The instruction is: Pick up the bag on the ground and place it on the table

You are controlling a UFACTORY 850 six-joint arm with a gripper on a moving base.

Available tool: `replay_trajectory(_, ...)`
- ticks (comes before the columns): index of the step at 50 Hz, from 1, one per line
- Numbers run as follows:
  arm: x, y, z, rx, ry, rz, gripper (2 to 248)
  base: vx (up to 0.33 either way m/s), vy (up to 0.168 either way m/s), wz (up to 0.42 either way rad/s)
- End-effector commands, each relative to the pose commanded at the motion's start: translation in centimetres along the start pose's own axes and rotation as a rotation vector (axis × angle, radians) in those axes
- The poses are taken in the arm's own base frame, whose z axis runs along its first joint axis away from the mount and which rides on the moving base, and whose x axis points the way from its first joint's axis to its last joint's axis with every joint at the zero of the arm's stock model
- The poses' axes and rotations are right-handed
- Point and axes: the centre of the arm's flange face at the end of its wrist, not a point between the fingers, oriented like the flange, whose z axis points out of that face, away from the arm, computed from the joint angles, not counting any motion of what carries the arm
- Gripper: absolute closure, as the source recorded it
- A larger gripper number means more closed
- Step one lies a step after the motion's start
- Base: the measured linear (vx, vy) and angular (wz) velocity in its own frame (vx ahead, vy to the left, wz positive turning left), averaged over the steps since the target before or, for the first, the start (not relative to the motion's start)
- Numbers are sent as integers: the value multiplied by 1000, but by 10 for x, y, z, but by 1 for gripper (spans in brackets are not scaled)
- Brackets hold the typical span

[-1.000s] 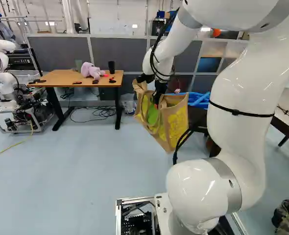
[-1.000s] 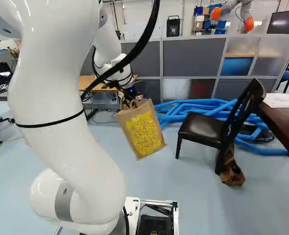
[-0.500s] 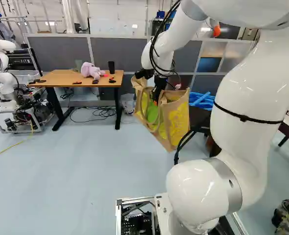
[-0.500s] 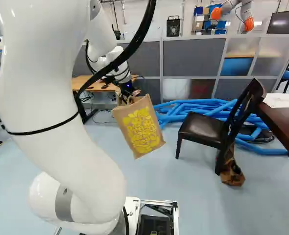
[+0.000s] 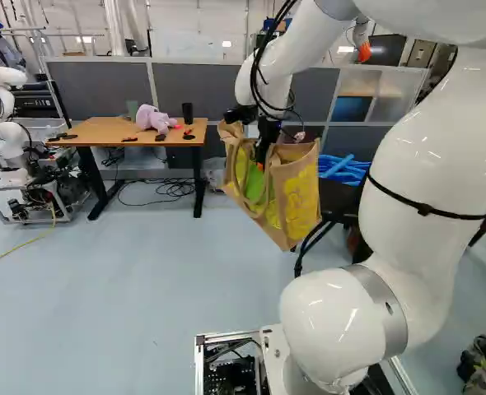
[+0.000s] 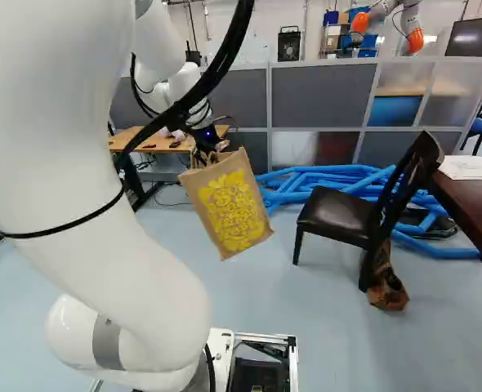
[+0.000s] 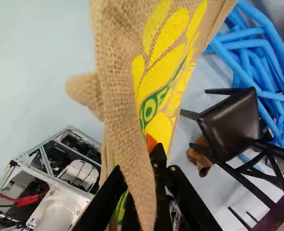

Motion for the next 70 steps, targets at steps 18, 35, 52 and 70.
replay_trajectory(18, 8, -1, -24, -14, 48, 7, 229, 0, 0, 0)
replay_trajectory(35, 15, -3, -47, -12, 66, 12, 229, 0, 0, 0)
replay_trajectory(52, 21, -2, -68, -9, 64, 6, 229, 0, 0, 0)
replay_trajectory(70, 27, -1, -91, -5, 56, -1, 229, 0, 0, 0)
